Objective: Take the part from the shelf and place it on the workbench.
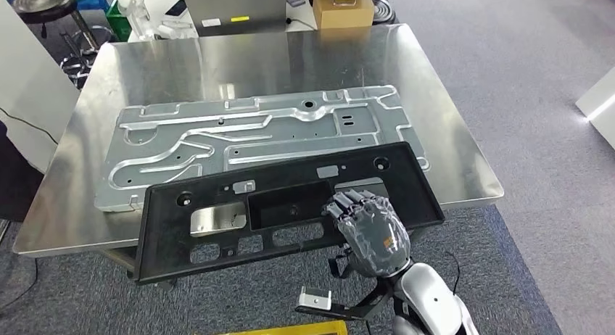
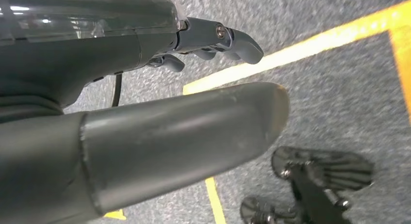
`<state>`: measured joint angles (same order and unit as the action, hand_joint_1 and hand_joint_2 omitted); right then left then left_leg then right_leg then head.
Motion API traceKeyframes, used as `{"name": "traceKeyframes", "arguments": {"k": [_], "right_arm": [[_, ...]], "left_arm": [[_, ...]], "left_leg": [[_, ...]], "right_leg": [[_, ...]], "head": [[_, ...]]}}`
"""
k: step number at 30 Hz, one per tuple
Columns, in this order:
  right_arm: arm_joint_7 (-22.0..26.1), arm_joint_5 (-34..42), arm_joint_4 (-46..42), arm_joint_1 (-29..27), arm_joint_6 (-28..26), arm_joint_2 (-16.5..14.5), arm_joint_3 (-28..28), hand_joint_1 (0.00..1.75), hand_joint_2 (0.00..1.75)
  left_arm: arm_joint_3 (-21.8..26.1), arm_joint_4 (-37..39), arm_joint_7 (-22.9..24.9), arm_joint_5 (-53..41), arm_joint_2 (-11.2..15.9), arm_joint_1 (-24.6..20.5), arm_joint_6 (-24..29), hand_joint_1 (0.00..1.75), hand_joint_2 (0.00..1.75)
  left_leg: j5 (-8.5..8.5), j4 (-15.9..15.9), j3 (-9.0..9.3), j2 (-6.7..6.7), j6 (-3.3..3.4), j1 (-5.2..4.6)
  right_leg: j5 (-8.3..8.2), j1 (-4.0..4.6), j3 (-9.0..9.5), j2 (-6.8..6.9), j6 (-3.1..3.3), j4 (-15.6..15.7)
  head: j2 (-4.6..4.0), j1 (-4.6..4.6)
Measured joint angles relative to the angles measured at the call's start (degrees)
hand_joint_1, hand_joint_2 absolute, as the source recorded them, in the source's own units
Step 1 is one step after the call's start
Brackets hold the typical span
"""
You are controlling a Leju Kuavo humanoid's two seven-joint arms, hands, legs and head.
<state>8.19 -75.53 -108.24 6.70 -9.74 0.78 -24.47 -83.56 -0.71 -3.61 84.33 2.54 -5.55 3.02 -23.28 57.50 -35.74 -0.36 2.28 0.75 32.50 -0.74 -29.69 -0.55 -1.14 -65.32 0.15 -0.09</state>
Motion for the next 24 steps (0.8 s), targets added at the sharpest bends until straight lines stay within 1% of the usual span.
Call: {"name": "traceKeyframes", "arguments": {"k": [1, 2, 3, 4, 5, 6, 7, 8, 9, 10, 12, 14, 18, 24], "right_arm": [[-0.1, -0.1, 0.2, 0.3, 0.3, -0.2, -0.2, 1.75, 1.75], [-0.2, -0.3, 0.6, 0.7, 0.6, -0.4, -0.4, 1.75, 1.75], [-0.5, -0.5, 1.0, 1.0, 0.9, -0.7, -0.7, 1.75, 1.75], [-0.7, -0.7, 1.4, 1.5, 1.0, -1.0, -1.1, 1.75, 1.75], [-0.9, -0.8, 1.9, 2.0, 1.2, -1.3, -1.4, 1.75, 1.75], [-1.1, -0.9, 2.3, 2.4, 1.3, -1.6, -1.8, 1.75, 1.75], [-1.3, -0.9, 2.7, 2.9, 1.4, -1.8, -2.1, 1.75, 1.75], [-1.4, -1.0, 3.1, 3.2, 1.4, -2.0, -2.3, 1.75, 1.75], [-1.5, -1.0, 3.5, 3.5, 1.4, -2.2, -2.6, 1.75, 1.75], [-1.6, -1.0, 3.8, 3.8, 1.5, -2.4, -2.8, 1.75, 1.75], [-1.7, -1.1, 4.6, 4.3, 1.5, -2.8, -3.2, 1.75, 1.75], [-1.8, -1.1, 5.4, 5.3, 1.6, -3.4, -3.6, 1.75, 1.75], [-2.4, -1.1, 7.2, 6.5, 1.9, -4.2, -4.3, 1.75, 1.75], [-4.0, -1.7, 11.1, 8.7, 3.0, -4.4, -4.2, 1.75, 1.75]], "left_arm": [[0.0, 0.0, 0.0, 0.2, 0.0, 0.0, 0.0, 0.0, 0.0], [0.0, 0.0, 0.0, 0.4, 0.0, 0.0, 0.0, 0.0, 0.0], [0.0, 0.0, 0.0, 0.6, 0.0, -0.1, 0.0, 0.0, 0.0], [0.0, 0.0, -0.2, 0.8, 0.0, -0.1, 0.1, 0.0, 0.0], [0.0, 0.0, -0.4, 1.1, 0.0, -0.1, 0.1, 0.0, 0.0], [0.0, 0.0, -0.7, 1.3, 0.0, -0.1, 0.2, 0.0, 0.0], [0.0, 0.0, -0.9, 1.4, -0.1, -0.1, 0.3, 0.0, 0.0], [0.0, 0.0, -1.0, 1.5, -0.3, -0.2, 0.4, 0.0, 0.0], [0.0, 0.0, -1.1, 1.5, -0.4, -0.3, 0.5, 0.0, 0.0], [0.0, 0.0, -1.1, 1.6, -0.5, -0.3, 0.7, 0.0, 0.0], [0.0, 0.0, -1.1, 1.8, -0.6, -0.3, 0.8, 0.0, 0.0], [0.0, 0.0, -1.1, 2.0, -0.6, -0.4, 0.9, 0.0, 0.0], [-0.2, 0.0, -1.1, 2.3, -0.7, -0.7, 0.9, 0.0, 0.0], [-1.1, 0.0, -1.2, 2.7, -0.7, -0.7, 0.7, 0.0, 0.0]], "left_leg": [[-0.58, 0.0, 0.58, 0.0, 0.23, -0.09], [-1.13, 0.0, 1.19, -0.01, 0.34, -0.2], [-1.71, 0.0, 1.9, -0.04, 0.39, -0.33], [-2.31, 0.1, 2.69, -0.1, 0.43, -0.47], [-2.92, 0.1, 3.55, -0.17, 0.45, -0.61], [-3.58, 0.1, 4.46, -0.24, 0.46, -0.78], [-4.22, 0.1, 5.17, -0.3, 0.45, -0.9], [-4.78, 0.1, 5.77, -0.41, 0.35, -1.02], [-5.26, 0.1, 6.12, -0.5, 0.11, -1.09], [-5.48, 0.2, 6.32, -0.54, -0.17, -1.1], [-5.53, 0.4, 6.57, -0.53, -0.49, -1.09], [-5.63, 0.2, 6.84, -0.43, -0.49, -1.04], [-6.56, -0.9, 7.54, -0.39, -0.63, -0.98], [-6.64, -1.1, 7.49, -0.39, -0.7, -0.98]], "right_leg": [[1.43, 0.01, -2.63, 0.08, -0.12, -3.7], [3.33, 0.01, -5.05, 0.11, -0.22, -6.4], [4.99, 0.02, -6.95, 0.15, -0.25, -7.9], [5.72, 0.07, -8.08, 0.17, -0.11, -7.8], [4.89, 0.19, -8.4, 0.18, 0.23, -6.0], [2.41, 0.39, -8.15, 0.19, 0.76, -2.9], [-1.5, 0.68, -7.67, 0.15, 1.41, 0.6], [-4.75, 1.02, -7.35, 0.1, 1.93, 3.4], [-7.29, 1.32, -7.14, 0.06, 2.33, 5.2], [-8.57, 1.52, -7.06, 0.0, 2.58, 6.1], [-8.75, 1.6, -6.55, -0.13, 2.38, 6.7], [-8.61, 1.6, -6.12, -0.31, 2.14, 7.0], [-8.0, 1.7, -6.2, -0.31, 2.5, 6.8], [-7.86, 1.7, -6.2, -0.3, 2.62, 6.7]], "head": [[0.0, 0.01], [0.0, 0.02], [0.0, 0.02], [0.0, 0.02], [0.0, 0.02], [0.0, 0.03], [0.0, 0.03], [0.0, 0.0], [0.0, -0.01], [0.0, -0.01], [0.0, 0.03], [0.0, 0.03], [0.0, 0.03], [0.0, 0.03]]}}
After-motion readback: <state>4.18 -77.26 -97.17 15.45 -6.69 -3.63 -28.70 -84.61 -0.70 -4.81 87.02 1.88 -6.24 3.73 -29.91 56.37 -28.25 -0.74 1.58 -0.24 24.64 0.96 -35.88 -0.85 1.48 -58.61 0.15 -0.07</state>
